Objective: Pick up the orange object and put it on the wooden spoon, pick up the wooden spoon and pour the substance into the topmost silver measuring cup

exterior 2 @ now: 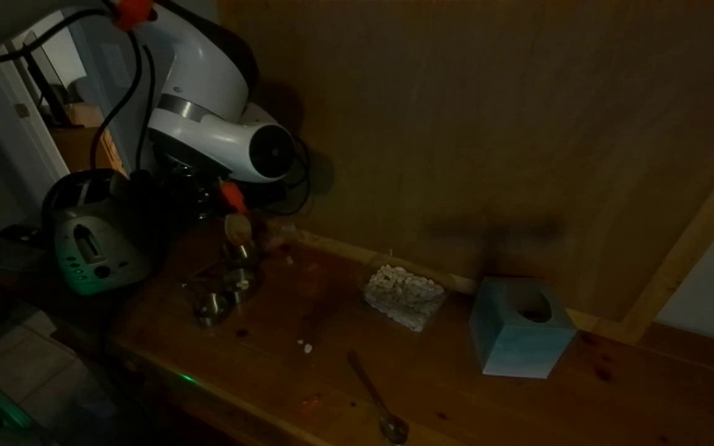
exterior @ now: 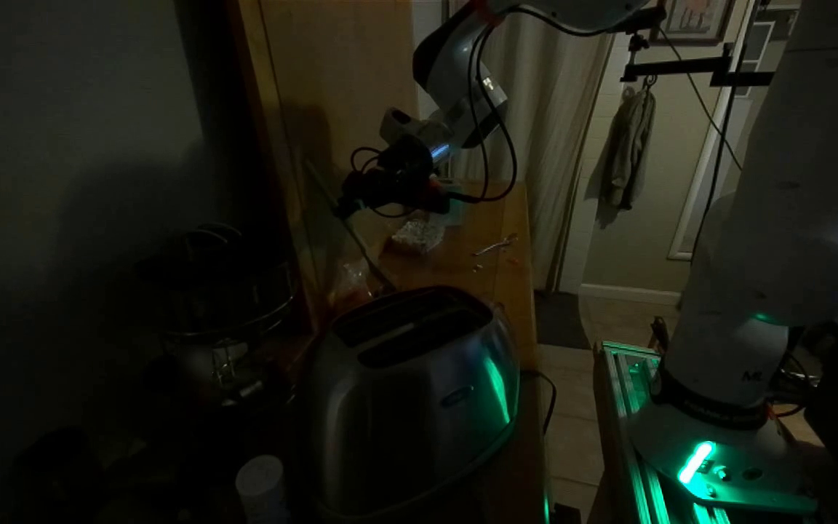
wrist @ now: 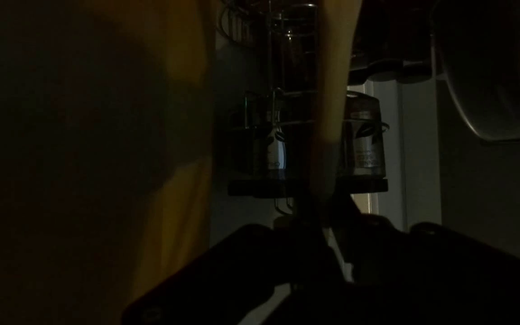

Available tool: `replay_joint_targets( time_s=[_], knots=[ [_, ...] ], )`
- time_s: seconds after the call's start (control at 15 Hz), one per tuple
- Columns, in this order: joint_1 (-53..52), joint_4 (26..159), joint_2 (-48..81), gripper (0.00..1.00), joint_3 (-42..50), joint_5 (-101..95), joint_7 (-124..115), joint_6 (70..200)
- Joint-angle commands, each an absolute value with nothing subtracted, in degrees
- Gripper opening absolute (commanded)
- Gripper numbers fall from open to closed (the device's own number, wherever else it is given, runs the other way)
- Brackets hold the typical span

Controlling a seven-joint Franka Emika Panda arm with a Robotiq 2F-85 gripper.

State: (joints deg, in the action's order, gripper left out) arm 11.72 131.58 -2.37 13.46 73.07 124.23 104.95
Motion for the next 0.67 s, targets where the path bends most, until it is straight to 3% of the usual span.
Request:
replay_joint_targets(
  time_s=[0.0, 0.07, 0.13, 0.2, 0.27, 0.6],
  knots=[
    [12.41, 129.66, -1.07, 0.04, 13.67, 71.56, 124.08, 100.68],
    [11.71, 131.02, -2.03, 0.04, 12.71, 73.58, 123.93, 108.53],
    [12.02, 130.36, -1.64, 0.04, 13.13, 71.34, 124.22, 103.27],
    [11.5, 131.14, -2.17, 0.04, 12.4, 72.87, 123.75, 109.26],
    [12.0, 130.08, -1.39, 0.04, 13.04, 70.34, 123.54, 102.56],
    [12.04, 129.83, -0.68, 0.04, 12.97, 70.18, 122.59, 101.25]
  ],
)
